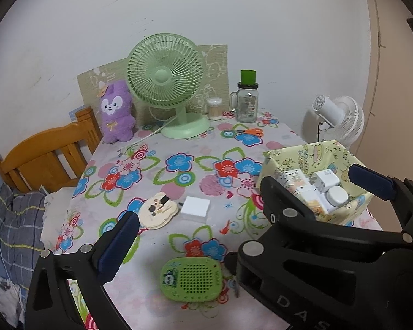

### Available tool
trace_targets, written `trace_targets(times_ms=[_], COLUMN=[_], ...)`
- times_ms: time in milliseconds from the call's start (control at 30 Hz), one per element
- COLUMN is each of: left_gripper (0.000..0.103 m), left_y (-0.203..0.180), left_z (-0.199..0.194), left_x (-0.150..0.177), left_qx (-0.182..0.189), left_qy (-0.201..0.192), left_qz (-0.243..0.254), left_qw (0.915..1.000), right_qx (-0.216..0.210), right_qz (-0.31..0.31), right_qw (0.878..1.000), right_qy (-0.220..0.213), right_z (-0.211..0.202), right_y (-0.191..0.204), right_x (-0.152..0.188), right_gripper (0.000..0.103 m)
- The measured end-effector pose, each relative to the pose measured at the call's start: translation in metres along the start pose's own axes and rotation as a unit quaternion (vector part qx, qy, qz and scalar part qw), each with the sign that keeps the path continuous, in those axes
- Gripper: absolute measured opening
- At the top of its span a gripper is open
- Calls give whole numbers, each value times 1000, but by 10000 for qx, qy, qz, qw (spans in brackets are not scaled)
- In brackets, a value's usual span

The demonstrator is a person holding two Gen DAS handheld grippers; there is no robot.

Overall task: Organize rigid objects
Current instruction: 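Withdraw both tools from the box back over the table items, then move the left tool to the round cream compact while the right tool approaches the white cube box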

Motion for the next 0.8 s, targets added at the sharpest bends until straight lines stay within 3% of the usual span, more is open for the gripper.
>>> trace_targets(times_ms=[800], left_gripper=[103], left_y=[68], left_z=[38], left_x=[55], left_qx=[-372], left_qy=[509], left_qz=[-374], left_qw=[9973], right_qx=[-418], right_qz=[-234], right_qw=[9980], right_qy=[420], right_z=[45], right_y=[56], right_x=[45], right_gripper=[99])
Point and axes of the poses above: each gripper's, at about its wrist camera, not at the fingertips, and z roughly the way its jaws point, y to its left, x to its underside, the point moved 10 cm from there along z, roughly the way its jaws point, and after that the axes turned 12 degrees about -y, right-handed, at the moved point
